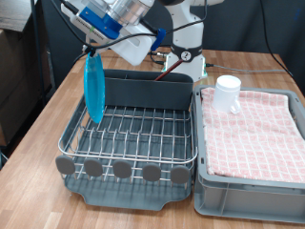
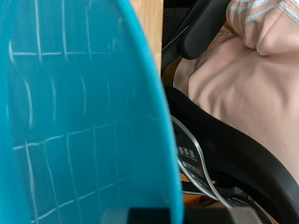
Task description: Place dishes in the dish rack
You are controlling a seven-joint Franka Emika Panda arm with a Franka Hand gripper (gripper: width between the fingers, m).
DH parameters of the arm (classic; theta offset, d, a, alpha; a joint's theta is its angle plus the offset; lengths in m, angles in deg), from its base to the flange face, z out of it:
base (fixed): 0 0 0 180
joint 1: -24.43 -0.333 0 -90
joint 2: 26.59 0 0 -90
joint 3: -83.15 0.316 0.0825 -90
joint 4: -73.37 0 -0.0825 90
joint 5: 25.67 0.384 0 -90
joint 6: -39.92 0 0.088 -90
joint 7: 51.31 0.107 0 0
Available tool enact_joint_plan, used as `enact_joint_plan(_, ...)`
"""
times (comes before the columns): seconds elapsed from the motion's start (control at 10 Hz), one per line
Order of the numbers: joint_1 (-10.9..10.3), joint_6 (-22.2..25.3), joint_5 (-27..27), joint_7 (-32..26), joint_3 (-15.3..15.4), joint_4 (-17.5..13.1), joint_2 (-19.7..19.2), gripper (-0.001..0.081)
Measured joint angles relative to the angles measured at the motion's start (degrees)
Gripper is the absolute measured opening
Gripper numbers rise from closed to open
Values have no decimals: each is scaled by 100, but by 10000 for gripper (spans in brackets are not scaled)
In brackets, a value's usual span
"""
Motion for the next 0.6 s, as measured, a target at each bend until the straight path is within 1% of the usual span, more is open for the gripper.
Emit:
enact_joint_plan(0.3,2,-437,-9,1,-97,74,-185,19)
enact_joint_plan(0.6,4,-683,-10,50,-212,132,-400,19)
